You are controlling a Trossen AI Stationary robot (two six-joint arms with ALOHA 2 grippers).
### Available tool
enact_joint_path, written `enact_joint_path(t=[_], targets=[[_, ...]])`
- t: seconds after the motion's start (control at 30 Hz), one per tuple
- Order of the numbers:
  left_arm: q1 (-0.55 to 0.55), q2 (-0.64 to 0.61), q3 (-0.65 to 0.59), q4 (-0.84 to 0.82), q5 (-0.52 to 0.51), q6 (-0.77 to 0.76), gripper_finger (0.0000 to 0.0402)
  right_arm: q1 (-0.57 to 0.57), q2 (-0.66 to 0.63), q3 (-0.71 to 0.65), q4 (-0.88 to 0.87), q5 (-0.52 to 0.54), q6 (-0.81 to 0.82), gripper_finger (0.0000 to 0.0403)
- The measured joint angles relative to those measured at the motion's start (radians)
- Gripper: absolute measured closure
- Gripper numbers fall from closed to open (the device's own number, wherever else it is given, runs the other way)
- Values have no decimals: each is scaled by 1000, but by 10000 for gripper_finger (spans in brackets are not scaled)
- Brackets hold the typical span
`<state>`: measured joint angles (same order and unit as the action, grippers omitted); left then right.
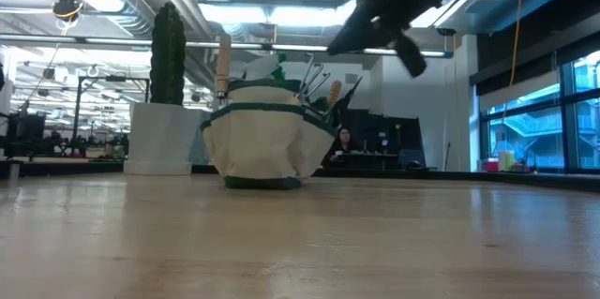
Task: Pick & Place Garden tools in Gardening bag
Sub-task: Adjust the gardening bag
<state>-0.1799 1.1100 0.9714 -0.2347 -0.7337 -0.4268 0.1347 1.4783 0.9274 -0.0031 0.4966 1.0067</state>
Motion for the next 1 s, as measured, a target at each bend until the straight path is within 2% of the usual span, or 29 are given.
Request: enact_joint_path(t=[0.1, 0.17, 0.3, 0.4, 0.5, 0.6, 0.7, 0.8, 1.0], targets=[[-18, -47, 0, -171, -87, -145, 332, 19, -45, 1, -161, 73, 98, 403], [-23, -65, 0, -292, -102, -253, 350, 30, -69, 0, -283, 109, 181, 403], [-26, -75, 0, -531, -107, -491, 390, 34, -87, 1, -443, 106, 319, 403], [-11, -66, 0, -695, -97, -651, 398, 10, -67, 1, -461, 92, 355, 403], [27, -59, -4, -782, -47, -757, 400, -44, -43, 1, -393, 21, 343, 403], [67, -69, -43, -737, 36, -780, 400, -100, -18, 0, -342, -47, 343, 403], [103, -109, -127, -608, 103, -783, 401, -142, -10, 1, -303, -80, 342, 403], [125, -171, -256, -390, 170, -770, 401, -160, -10, 1, -298, -101, 332, 403], [183, -302, -567, 114, 224, -703, 401, -164, -10, 1, -302, -133, 314, 403]])
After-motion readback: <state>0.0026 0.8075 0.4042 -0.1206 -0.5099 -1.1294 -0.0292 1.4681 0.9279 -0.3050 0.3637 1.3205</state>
